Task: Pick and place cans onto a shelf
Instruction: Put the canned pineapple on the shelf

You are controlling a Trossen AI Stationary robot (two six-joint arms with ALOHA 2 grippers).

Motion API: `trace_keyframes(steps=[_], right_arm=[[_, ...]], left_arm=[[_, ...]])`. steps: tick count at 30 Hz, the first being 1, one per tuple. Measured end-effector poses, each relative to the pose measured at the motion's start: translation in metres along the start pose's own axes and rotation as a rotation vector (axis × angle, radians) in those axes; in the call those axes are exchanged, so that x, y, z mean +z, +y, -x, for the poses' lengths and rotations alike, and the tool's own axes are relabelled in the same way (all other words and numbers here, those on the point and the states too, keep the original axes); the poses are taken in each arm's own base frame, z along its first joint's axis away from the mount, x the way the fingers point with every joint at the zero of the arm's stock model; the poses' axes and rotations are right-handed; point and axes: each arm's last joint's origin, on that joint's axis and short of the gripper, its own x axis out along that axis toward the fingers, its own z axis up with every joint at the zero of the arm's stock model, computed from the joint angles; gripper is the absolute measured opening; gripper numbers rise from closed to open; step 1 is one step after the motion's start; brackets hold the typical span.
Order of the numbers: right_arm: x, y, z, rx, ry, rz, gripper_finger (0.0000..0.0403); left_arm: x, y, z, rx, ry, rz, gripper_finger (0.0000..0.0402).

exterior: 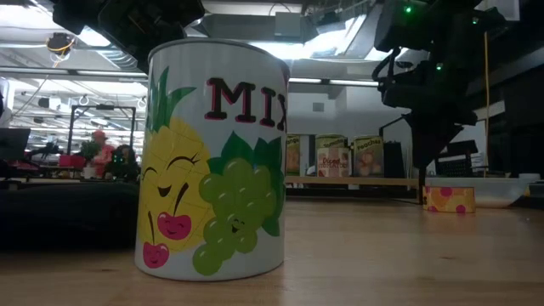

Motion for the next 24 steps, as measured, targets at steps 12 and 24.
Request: trace_keyframes(steps=[12,24], right_arm=[[-0.0001,0.0000,-0.0001,0.000,0.002,0.055,0.0062],[-0.0001,0.0001,-0.0002,0.001,0.004,0.101,0.0067]], left_arm=[[0.0000,0.0000,0.0000,0.000,0.000,0.000,0.0041],[0.0000,0.0000,0.0000,0.000,0.000,0.000,0.0041]])
